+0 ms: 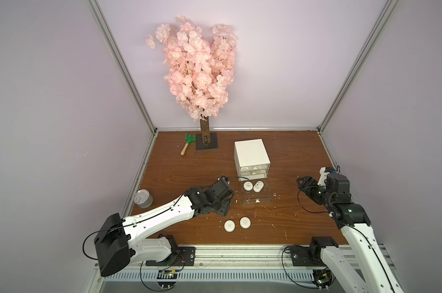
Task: Put the bluetooth earphones in the drawer according to color
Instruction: Pick up the Bluetooth earphone from the center of the board.
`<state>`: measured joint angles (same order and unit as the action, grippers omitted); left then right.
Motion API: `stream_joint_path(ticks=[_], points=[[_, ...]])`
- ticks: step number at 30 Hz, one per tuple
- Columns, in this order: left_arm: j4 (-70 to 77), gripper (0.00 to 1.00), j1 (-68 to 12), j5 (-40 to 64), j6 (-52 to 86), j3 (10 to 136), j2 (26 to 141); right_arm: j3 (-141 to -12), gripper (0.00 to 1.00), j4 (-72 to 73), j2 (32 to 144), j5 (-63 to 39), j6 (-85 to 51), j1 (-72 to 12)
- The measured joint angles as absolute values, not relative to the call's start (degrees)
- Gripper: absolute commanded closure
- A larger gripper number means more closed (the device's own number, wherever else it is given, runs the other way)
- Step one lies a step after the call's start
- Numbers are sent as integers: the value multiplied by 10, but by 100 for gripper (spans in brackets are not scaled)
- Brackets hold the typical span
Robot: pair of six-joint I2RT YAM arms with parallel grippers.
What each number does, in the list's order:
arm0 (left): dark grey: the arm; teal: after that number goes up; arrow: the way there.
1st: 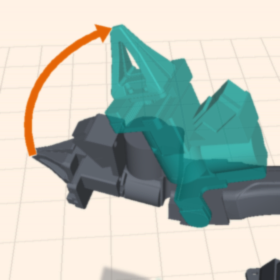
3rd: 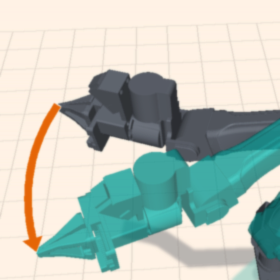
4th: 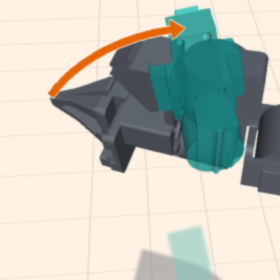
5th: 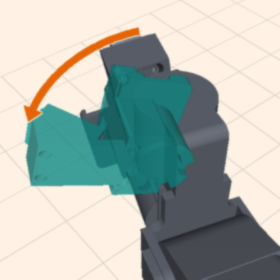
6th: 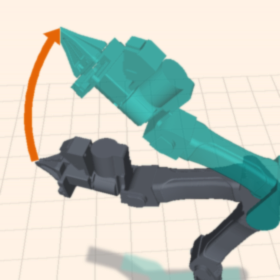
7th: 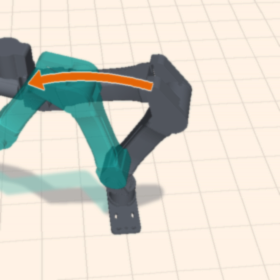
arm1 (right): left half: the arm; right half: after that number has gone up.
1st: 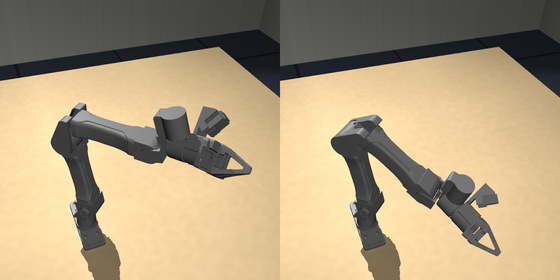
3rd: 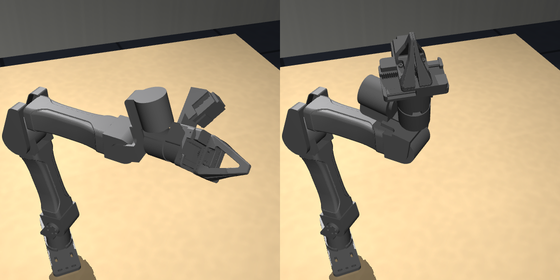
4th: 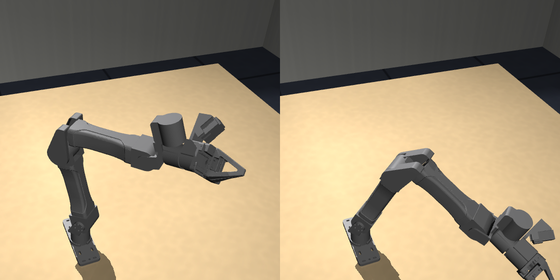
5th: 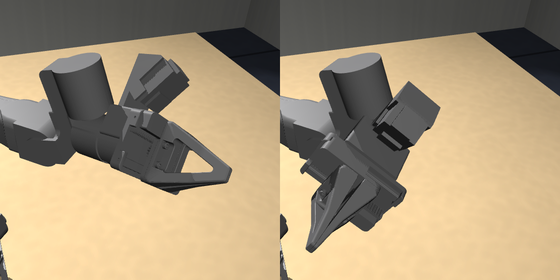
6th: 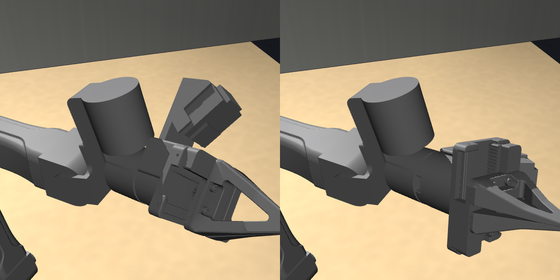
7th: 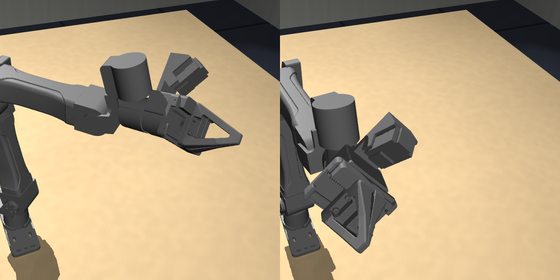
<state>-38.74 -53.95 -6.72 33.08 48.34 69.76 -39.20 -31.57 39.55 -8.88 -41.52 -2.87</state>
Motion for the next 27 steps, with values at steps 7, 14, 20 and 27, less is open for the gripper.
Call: stream_joint_path(ticks=[7,14,20,27], points=[[-369,29,-564,-33,359,450,693,-392,31,-316,398,-94,-415,-29],[-318,29,-599,2,392,414,702,-392,31,-316,398,-94,-415,-29],[-306,29,-604,14,405,399,711,-392,31,-315,399,-94,-416,-29],[-286,29,-618,25,414,397,734,-392,31,-316,399,-94,-417,-29]])
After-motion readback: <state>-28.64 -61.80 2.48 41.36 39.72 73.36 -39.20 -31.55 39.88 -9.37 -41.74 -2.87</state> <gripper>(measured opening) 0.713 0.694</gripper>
